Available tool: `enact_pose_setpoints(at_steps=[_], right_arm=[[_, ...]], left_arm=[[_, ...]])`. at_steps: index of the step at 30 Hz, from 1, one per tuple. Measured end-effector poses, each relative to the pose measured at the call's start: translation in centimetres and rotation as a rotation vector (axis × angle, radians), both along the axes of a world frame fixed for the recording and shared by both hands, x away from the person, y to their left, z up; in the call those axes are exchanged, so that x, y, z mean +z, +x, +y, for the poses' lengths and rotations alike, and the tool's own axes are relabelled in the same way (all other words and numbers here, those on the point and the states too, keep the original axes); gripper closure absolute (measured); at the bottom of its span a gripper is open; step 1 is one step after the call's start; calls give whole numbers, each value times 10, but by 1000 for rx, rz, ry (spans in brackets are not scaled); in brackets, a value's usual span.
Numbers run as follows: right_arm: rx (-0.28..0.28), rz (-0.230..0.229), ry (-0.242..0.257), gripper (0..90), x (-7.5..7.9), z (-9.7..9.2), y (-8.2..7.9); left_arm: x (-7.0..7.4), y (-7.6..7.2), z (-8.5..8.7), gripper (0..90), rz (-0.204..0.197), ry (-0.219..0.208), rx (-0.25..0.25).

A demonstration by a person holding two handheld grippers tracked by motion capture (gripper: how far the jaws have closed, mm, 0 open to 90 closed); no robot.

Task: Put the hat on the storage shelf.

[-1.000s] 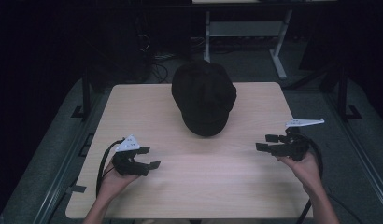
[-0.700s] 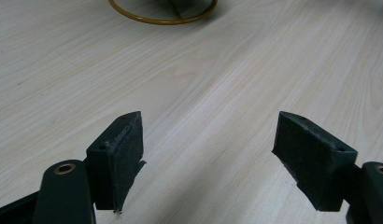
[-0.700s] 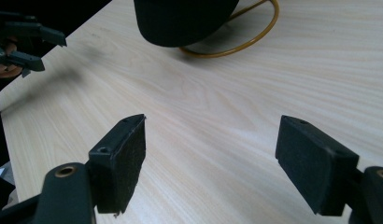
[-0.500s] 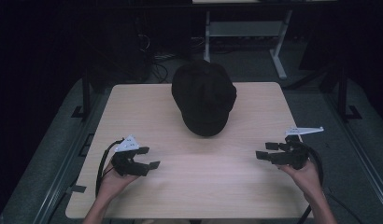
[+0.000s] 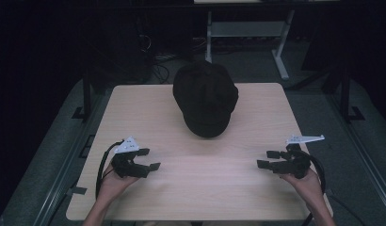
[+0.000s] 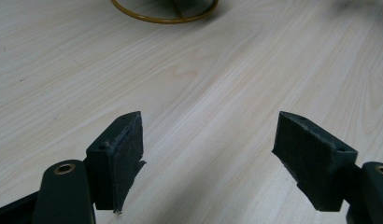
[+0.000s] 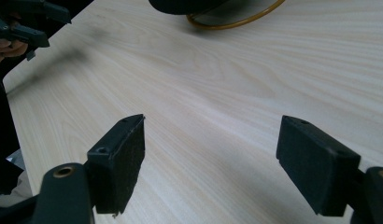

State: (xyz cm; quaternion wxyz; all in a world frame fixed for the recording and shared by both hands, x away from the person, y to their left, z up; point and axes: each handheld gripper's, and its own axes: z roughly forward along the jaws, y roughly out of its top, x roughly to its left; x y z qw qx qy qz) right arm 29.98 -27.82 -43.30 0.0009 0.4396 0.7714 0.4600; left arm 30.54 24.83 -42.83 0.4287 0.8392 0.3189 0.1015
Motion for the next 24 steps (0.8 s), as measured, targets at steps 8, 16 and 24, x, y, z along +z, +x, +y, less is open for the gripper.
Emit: enact_pose_setpoints(at_steps=[8,16,24], right_arm=[[8,2,4,230,-7,3,-8],[21,-6,-1,225,-10,7,-19],[0,-23,14,222,-17,3,-32]], left_arm=[[0,-1,0,231,0,0,1],[0,-2,-1,229,-5,11,0],[-2,-2,-3,228,3,11,0]])
